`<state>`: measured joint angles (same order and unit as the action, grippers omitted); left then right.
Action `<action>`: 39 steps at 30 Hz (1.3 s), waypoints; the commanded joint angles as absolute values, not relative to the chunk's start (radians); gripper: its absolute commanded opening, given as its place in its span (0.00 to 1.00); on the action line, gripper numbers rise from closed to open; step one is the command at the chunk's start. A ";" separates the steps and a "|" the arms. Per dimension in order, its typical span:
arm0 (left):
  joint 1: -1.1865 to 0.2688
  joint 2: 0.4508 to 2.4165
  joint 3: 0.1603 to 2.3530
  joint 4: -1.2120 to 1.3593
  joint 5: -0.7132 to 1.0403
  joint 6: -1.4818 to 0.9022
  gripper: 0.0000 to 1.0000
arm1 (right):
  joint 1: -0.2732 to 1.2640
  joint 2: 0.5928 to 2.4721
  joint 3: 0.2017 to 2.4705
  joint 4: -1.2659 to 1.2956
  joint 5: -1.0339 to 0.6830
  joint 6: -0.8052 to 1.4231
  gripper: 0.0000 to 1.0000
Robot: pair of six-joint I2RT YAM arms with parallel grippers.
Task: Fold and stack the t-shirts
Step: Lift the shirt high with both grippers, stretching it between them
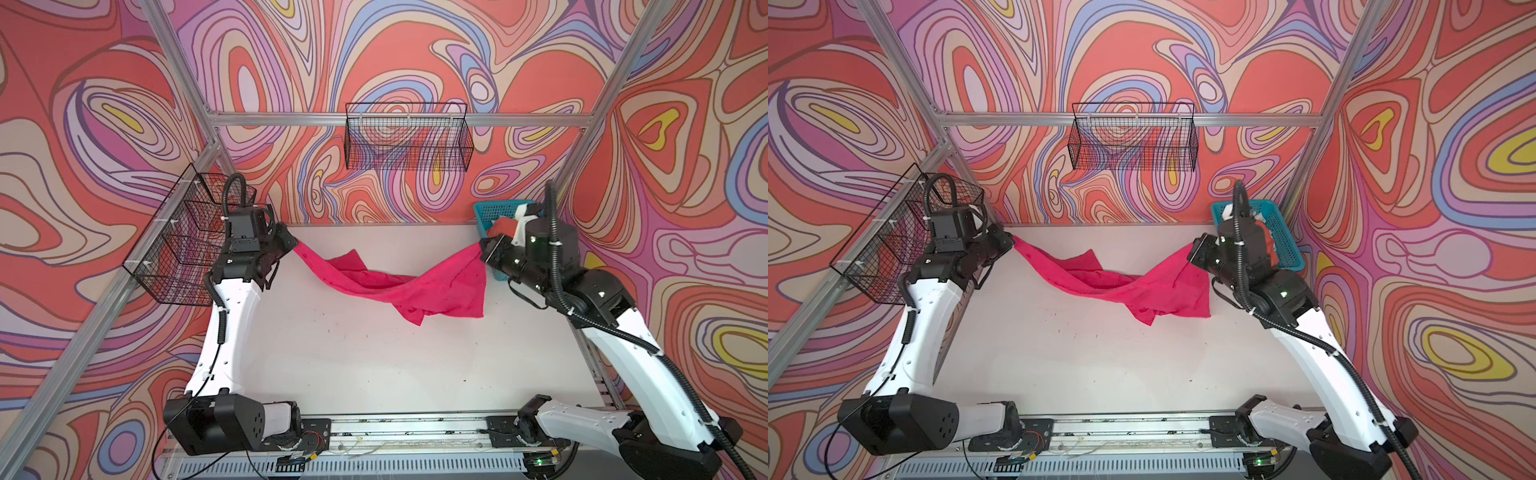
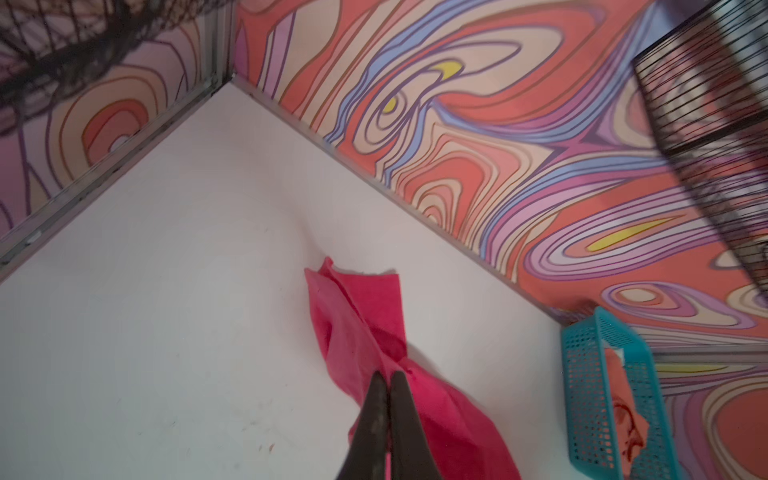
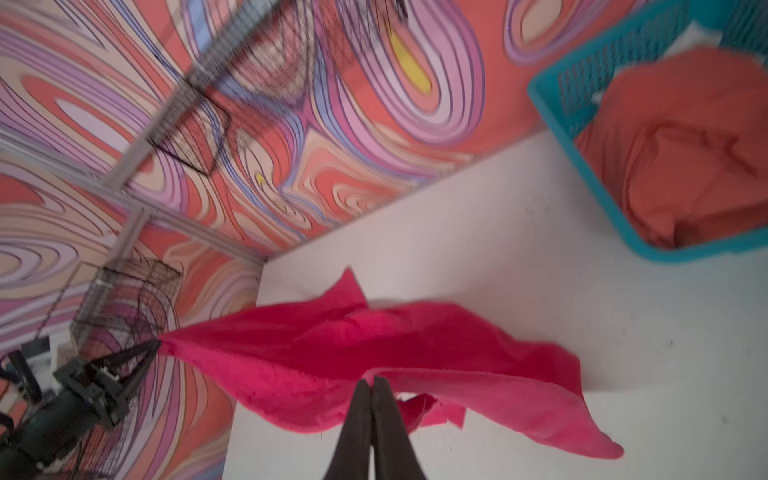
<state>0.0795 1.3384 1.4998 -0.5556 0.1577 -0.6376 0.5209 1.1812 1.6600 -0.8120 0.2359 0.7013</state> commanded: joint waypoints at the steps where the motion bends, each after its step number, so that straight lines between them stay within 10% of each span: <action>1: 0.077 1.378 1.606 -0.454 0.229 -0.691 0.00 | 0.513 1.235 1.822 -0.740 0.389 0.495 0.00; 9: 0.062 1.425 1.806 -0.334 0.296 -0.756 0.00 | 0.503 1.396 2.210 -0.690 0.447 0.262 0.00; 39: 0.058 1.671 2.277 -0.230 0.258 -0.819 0.00 | 0.342 1.637 2.500 -0.206 0.353 -0.102 0.00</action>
